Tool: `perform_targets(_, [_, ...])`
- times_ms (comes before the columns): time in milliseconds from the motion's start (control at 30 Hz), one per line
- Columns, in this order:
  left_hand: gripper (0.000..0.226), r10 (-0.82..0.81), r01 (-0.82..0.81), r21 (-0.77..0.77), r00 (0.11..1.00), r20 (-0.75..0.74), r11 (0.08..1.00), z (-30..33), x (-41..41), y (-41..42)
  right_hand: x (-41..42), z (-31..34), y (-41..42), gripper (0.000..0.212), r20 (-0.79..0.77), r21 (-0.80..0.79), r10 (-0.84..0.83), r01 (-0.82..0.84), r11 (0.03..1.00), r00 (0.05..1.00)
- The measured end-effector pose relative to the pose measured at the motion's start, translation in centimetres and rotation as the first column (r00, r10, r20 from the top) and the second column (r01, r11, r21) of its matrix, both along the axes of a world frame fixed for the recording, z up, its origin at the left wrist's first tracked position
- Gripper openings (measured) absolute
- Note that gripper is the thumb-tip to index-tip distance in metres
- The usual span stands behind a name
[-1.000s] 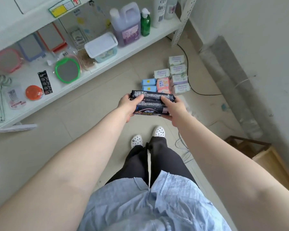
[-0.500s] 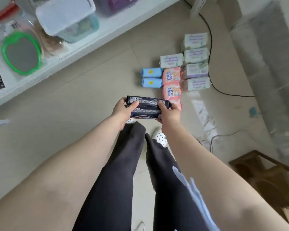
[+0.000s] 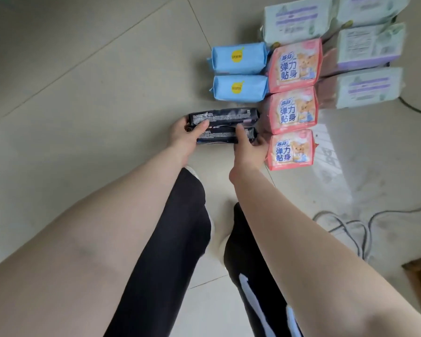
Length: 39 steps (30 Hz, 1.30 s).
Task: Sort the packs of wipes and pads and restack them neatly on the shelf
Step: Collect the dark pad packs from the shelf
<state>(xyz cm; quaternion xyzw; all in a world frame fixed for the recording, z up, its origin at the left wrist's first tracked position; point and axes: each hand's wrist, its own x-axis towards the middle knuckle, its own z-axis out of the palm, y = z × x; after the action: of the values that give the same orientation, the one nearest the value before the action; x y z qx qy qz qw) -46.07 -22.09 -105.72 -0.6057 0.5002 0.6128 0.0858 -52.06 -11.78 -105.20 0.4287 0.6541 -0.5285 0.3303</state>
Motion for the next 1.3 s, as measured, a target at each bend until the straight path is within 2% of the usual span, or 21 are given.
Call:
perform_targets(67, [0.025,-0.026,0.026,0.017,1.0,-0.001,1.0,-1.3,-0.6,0.2,0.3,-0.8,-0.1,0.066,0.104,-0.093,-0.079,0.089,0.992,0.991])
perform_targets(133, [0.031,-0.056,0.056,0.03,0.998,-0.002,0.998,-2.0,-1.2,0.4,0.2,-1.4,-0.1,0.058,0.146,-0.145,-0.114,0.135,0.98,0.983])
perform_targets(400, [0.037,-0.093,0.09,0.09,0.995,0.036,0.992,-2.3,-3.2,0.0,-1.4,-2.7,-0.2,0.041,0.067,-0.062,-0.147,0.151,0.987,0.987])
perform_targets(500, [0.037,-0.076,0.071,0.102,0.996,0.05,0.992,-2.3,-3.5,-0.1,-1.4,-2.5,-0.3,0.036,0.133,-0.032,-0.118,0.124,0.992,0.984])
perform_targets(600, [0.035,-0.071,0.065,0.108,0.996,0.054,0.992,-2.5,-3.8,0.0,-1.5,-2.9,-0.1,0.021,0.175,-0.06,-0.027,0.038,0.997,0.984])
perform_targets(633, [0.037,-0.069,0.063,0.103,0.996,0.055,0.993,-2.5,-3.8,0.1,-1.6,-2.8,-0.2,0.022,0.18,-0.07,-0.003,0.016,0.997,0.984])
perform_targets(700, [0.045,-0.07,0.065,0.086,0.996,0.061,0.994,-2.6,-3.7,0.0,-1.6,-2.4,-0.4,0.039,0.211,-0.065,-0.012,0.027,0.998,0.977])
perform_targets(800, [0.065,-0.079,0.074,0.068,0.994,0.081,0.995,-2.6,-3.4,-0.2,-1.6,-1.2,-0.5,0.05,0.3,-0.038,-0.051,0.065,0.997,0.953])
perform_targets(933, [0.078,-0.146,0.143,0.029,0.976,0.164,0.989,-0.6,-2.7,-0.4,-1.5,1.1,-0.3,0.053,0.267,-0.074,0.069,-0.051,0.996,0.961])
perform_targets(1067, [0.072,-0.223,0.233,-0.02,0.95,0.219,0.972,4.5,-2.0,-0.6,-1.8,6.1,-0.2,0.054,0.325,-0.011,0.071,-0.071,0.997,0.943])
perform_targets(1167, [0.065,-0.297,0.314,-0.041,0.928,0.227,0.949,10.4,-1.6,-0.9,-2.5,11.1,-0.1,0.053,0.258,0.018,0.153,-0.163,0.986,0.954])
perform_targets(1233, [0.061,-0.38,0.402,-0.069,0.899,0.219,0.913,15.3,-1.5,-1.1,-3.3,15.5,0.1,0.051,0.183,0.065,0.327,-0.343,0.937,0.927])
perform_targets(1300, [0.058,-0.472,0.499,-0.098,0.856,0.209,0.861,20.7,-1.3,-1.4,-3.9,20.6,0.3,0.051,0.063,0.137,0.606,-0.608,0.782,0.793])
